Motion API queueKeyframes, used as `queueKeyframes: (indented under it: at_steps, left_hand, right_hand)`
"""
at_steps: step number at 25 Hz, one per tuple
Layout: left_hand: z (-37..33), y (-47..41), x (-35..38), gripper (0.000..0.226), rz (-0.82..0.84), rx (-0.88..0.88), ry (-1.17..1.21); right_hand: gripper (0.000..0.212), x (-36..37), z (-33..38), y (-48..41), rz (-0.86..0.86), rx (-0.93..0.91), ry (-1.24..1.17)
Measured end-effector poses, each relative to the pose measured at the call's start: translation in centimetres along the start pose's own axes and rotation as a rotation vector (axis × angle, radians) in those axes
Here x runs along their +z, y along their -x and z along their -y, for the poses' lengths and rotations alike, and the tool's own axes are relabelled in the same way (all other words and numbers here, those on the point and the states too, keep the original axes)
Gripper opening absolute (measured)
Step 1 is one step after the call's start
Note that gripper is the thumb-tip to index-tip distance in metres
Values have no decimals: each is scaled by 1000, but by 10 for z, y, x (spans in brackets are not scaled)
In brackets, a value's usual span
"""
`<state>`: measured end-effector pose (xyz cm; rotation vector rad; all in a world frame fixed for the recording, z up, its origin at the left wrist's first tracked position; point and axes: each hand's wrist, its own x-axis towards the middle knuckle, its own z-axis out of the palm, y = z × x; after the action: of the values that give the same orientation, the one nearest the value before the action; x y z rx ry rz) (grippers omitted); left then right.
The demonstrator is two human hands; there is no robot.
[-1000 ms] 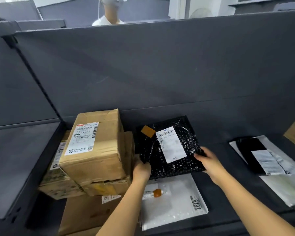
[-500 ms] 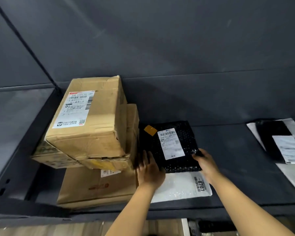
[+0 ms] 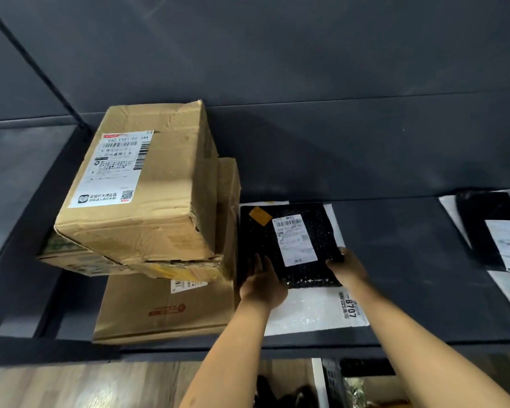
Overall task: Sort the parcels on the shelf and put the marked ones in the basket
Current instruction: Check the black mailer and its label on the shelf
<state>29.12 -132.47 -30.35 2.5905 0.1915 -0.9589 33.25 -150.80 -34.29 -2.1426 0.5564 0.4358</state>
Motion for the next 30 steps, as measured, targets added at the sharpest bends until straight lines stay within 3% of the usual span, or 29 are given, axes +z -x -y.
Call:
queueKeyframes:
  at_steps: [4,6,9,11,21,30]
  left_hand:
    - [-5,-1,-8,69,37,-19,13]
    - [-5,2,-12,70,24,-19,4]
    - [-1,7,-20,71,10,19,13]
    - [2,11,-26,71,20,49,24]
    - [-24,20,-49,68,-23,163,-61]
    - [-141,12,-18,69,-32,402,-216]
  right_hand:
    - [53,10,18,14,-57,89,285]
    - [56,19,31,28,-44,-15,386]
    - [47,31,37,47,160,-251,600]
    - [56,28,32,56,266,-260,697]
    - [57,-19,18,68,54,-54,499]
    - [62,-115,-48,77,-170,215,306]
